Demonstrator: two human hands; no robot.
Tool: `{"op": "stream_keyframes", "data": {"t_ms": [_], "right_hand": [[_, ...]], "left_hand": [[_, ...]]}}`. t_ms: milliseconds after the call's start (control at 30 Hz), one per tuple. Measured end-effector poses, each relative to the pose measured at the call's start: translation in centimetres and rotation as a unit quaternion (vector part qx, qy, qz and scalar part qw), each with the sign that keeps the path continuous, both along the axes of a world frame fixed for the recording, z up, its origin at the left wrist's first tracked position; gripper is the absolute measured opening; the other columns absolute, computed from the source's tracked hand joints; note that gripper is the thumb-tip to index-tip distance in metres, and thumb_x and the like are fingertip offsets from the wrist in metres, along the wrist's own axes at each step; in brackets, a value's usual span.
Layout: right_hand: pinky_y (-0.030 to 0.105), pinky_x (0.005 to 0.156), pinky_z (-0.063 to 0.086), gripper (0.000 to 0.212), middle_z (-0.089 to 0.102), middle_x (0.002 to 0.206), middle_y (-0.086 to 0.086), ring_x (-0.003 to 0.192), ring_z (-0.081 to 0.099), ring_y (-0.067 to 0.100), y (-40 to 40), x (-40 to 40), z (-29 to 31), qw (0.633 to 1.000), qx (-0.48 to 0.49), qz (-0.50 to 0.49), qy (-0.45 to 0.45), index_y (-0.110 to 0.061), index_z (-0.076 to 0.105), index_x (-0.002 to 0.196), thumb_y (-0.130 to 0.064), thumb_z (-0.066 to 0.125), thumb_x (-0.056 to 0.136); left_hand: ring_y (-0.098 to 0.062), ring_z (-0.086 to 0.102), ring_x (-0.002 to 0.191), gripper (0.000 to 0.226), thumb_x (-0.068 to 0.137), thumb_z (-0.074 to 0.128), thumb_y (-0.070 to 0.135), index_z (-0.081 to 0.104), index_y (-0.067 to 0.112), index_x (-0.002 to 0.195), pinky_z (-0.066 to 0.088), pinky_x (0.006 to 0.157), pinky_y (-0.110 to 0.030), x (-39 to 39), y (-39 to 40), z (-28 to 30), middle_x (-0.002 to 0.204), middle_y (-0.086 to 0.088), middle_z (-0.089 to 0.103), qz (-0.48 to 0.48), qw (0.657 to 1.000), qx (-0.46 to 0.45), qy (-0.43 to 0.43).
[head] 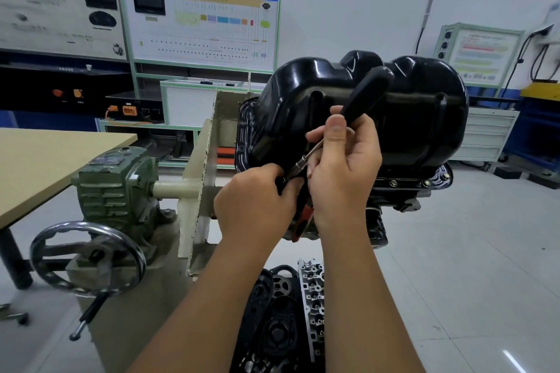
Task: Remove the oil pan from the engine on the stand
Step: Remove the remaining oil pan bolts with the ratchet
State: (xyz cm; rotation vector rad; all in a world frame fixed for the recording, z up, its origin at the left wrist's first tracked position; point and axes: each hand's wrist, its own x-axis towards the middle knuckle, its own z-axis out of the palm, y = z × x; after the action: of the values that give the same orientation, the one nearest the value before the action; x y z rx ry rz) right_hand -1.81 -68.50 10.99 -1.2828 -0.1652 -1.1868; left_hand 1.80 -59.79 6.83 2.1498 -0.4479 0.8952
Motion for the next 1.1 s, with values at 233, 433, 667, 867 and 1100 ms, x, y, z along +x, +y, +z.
{"op": "stream_keyframes", "data": {"t_ms": [233,433,667,867,1100], "right_hand": [[0.033,0.052,0.04,0.016,0.068,0.08,0.012,0.054,0.047,0.025,0.3,0.2,-0.3,0.996,0.07,-0.037,-0.044,-0.014,0.057,0.103,-0.029,0.053,0.106],[0.04,0.055,0.04,0.025,0.068,0.074,0.008,0.05,0.043,0.028,-0.2,0.1,0.0,0.985,0.134,-0.082,-0.069,-0.007,0.056,0.104,-0.032,0.054,0.104],[0.044,0.059,0.042,0.021,0.068,0.073,0.008,0.051,0.043,0.028,-0.2,0.1,-0.1,0.984,0.15,-0.079,-0.053,-0.01,0.056,0.102,-0.031,0.054,0.106],[0.031,0.045,0.033,0.02,0.068,0.073,0.008,0.044,0.038,0.025,-0.1,-0.2,0.2,0.979,0.195,-0.039,-0.053,-0.012,0.052,0.099,-0.03,0.051,0.108],[0.02,0.037,0.028,0.027,0.067,0.07,0.006,0.034,0.038,0.013,-0.9,-0.6,0.6,0.953,0.297,0.047,-0.038,-0.01,0.05,0.099,-0.033,0.044,0.111]], "left_hand": [[-0.025,0.052,0.061,0.025,0.093,0.06,0.044,0.068,0.023,0.083,0.037,0.057,-0.032,-0.6,-0.8,0.4,0.063,0.005,0.058,0.038,0.998,0.019,0.039],[-0.025,0.053,0.058,0.026,0.096,0.061,0.04,0.07,0.021,0.08,0.039,0.058,-0.032,-0.3,-0.9,0.4,0.06,0.004,0.057,0.041,0.999,0.004,0.032],[-0.025,0.052,0.054,0.027,0.094,0.064,0.037,0.069,0.019,0.075,0.04,0.055,-0.031,0.0,-1.0,0.1,0.057,0.005,0.056,0.037,0.999,-0.017,-0.007],[-0.024,0.056,0.056,0.022,0.098,0.063,0.03,0.07,0.016,0.083,0.04,0.053,-0.032,0.2,-0.6,-0.5,0.059,0.006,0.058,-0.002,0.996,-0.052,-0.065],[-0.006,0.048,0.052,0.021,0.102,0.049,0.035,0.061,0.023,0.091,0.038,0.05,-0.021,0.2,-0.1,0.7,0.058,0.012,0.053,-0.159,0.955,-0.248,-0.025]]}}
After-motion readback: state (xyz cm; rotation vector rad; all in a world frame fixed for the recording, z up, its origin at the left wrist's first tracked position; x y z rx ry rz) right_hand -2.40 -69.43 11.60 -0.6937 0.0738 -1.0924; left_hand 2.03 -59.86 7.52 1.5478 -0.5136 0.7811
